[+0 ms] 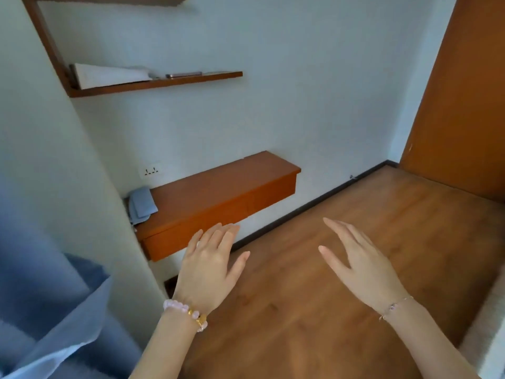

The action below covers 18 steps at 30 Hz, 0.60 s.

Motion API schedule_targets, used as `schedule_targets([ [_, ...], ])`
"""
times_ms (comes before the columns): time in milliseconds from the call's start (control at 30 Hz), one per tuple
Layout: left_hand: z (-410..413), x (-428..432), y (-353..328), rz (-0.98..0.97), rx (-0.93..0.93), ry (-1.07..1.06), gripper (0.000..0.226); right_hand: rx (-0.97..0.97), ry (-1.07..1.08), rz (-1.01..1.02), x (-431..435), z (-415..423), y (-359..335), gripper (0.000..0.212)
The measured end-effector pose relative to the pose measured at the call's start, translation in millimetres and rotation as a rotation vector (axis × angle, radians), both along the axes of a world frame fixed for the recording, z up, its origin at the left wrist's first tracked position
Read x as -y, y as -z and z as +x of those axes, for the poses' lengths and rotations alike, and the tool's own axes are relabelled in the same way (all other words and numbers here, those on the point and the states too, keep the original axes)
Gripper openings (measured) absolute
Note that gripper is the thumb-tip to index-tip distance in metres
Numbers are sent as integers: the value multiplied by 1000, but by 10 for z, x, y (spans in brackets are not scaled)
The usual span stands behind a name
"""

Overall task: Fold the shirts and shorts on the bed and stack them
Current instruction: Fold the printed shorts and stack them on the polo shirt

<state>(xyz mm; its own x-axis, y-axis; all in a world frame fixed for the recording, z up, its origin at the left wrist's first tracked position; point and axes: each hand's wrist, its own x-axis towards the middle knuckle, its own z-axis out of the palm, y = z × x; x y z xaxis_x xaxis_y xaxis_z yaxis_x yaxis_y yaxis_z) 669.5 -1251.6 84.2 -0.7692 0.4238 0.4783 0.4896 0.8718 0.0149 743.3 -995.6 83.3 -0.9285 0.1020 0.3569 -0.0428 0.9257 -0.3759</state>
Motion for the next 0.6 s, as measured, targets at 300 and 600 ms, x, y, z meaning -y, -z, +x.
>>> schedule_targets([
  [300, -1749, -1125, -34, -28, 5, 193, 70, -14, 210, -40, -888, -1237, -35, 66],
  [600, -3208, -2529, 125, -18, 51, 485, 62, -13, 485, -9, -1827, -2109, 209, 68],
])
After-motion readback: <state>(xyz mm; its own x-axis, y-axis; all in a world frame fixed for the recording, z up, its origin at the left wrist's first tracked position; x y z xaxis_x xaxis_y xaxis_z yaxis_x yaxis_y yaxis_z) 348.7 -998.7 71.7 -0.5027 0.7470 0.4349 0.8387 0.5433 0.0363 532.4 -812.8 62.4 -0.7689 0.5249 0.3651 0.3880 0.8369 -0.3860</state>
